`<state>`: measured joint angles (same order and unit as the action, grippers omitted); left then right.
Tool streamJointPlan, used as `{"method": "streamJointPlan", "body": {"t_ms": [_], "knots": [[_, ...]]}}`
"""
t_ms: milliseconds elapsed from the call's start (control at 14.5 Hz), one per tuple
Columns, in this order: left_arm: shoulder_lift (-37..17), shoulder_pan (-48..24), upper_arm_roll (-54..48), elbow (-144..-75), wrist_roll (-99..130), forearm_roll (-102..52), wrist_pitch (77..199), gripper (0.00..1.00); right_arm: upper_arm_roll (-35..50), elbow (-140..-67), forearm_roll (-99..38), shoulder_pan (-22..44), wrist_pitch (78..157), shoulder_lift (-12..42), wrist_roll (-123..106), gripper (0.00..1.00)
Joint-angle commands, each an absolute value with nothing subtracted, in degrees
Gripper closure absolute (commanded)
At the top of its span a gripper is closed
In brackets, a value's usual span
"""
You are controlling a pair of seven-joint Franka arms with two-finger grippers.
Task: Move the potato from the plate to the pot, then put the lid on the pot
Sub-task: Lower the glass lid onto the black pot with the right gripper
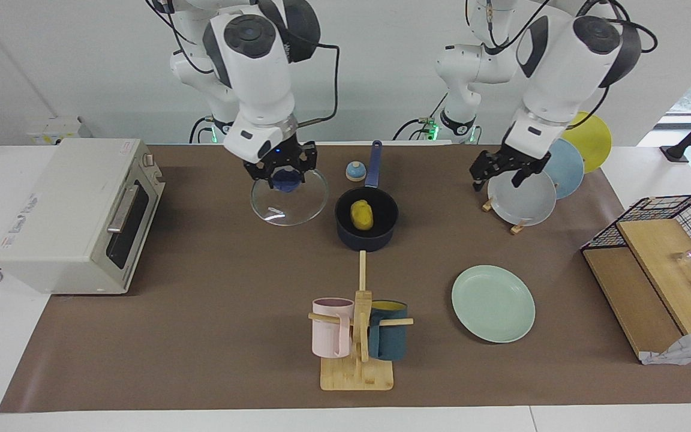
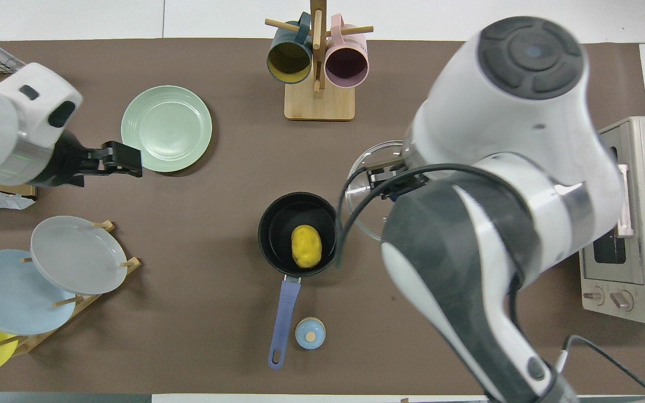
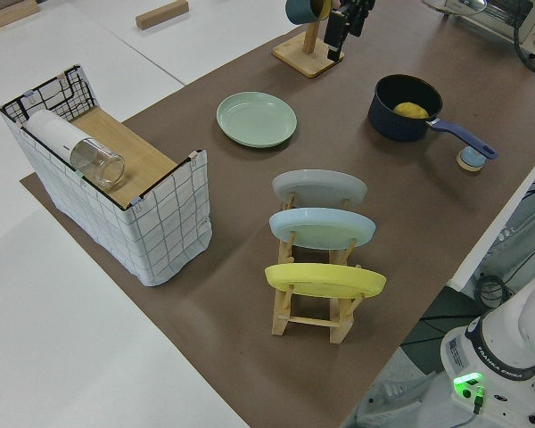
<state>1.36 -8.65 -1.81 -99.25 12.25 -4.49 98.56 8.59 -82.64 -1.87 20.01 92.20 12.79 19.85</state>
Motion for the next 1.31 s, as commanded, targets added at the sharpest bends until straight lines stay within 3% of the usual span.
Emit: {"method": "streamJointPlan", "body": {"t_ms": [0, 276, 414, 828, 1241], "knots": [[1.9, -3.2, -2.6, -97.6, 2.9, -4.8, 94.8, 0.0, 8.7, -81.6, -2.5, 24.7, 99.1, 15.6, 26.9, 1.0], [0.2, -2.4, -2.3, -91.4, 2.3, -3.3, 89.6, 0.0, 8.6, -83.7, 2.7, 32.4, 101.8, 18.5, 33.0, 1.0], [-1.3, -2.6, -2.2, -88.7, 2.4, -2.9, 87.5, 0.0, 8.5, -84.3, 3.6, 31.7, 101.3, 18.4, 32.8, 1.0], [-1.0, -3.3, -1.5, -89.8, 2.9, -2.1, 88.7, 0.0, 8.5, -88.0, -0.1, 31.9, 108.5, 18.1, 34.9, 1.0], [-1.3, -3.4, -1.5, -89.6, 3.3, -2.1, 88.9, 0.0, 8.5, -91.9, -0.3, 33.8, 108.7, 18.1, 36.3, 1.0]]}}
